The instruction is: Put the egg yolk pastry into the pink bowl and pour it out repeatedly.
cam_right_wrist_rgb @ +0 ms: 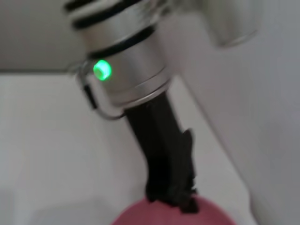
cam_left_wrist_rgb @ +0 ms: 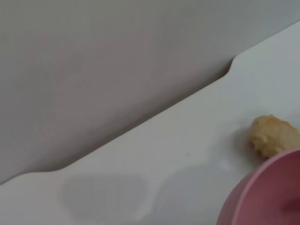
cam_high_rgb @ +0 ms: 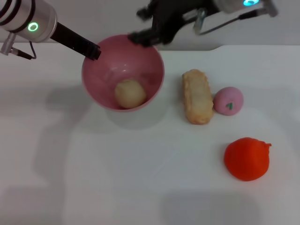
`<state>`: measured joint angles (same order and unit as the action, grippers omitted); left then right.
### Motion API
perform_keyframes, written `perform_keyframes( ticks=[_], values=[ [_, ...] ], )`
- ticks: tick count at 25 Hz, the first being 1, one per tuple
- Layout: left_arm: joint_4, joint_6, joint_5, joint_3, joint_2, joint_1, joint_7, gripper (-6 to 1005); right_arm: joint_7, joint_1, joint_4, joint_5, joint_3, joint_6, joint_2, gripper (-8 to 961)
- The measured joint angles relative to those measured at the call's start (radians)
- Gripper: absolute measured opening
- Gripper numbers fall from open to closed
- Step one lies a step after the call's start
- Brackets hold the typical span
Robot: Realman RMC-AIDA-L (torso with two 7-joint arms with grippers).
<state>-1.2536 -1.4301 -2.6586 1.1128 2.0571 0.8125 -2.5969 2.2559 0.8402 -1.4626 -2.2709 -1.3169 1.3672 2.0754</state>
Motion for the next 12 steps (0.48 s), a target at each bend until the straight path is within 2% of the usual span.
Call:
perform_keyframes(
  ticks=[3, 5, 9, 12],
  values=[
    [0.008, 0.019, 0.001, 0.000, 0.000, -0.004, 0.009, 43, -0.103, -0.136, -0.067, 0.198, 0.099, -0.060, -0.001, 447],
    [0.013, 0.029, 0.001, 0.000, -0.001, -0.004, 0.014, 43, -0.235, -0.243, -0.059, 0.428, 0.191, -0.093, -0.003, 508],
    [0.015, 0.058, 0.000, 0.001, -0.001, -0.004, 0.016, 43, -0.642, -0.423, 0.103, 0.986, 0.284, -0.102, -0.002, 666],
    [0.016, 0.077, 0.000, 0.002, -0.001, -0.001, 0.026, 43, -0.956, -0.514, 0.267, 1.306, 0.282, -0.076, -0.001, 666]
  ],
)
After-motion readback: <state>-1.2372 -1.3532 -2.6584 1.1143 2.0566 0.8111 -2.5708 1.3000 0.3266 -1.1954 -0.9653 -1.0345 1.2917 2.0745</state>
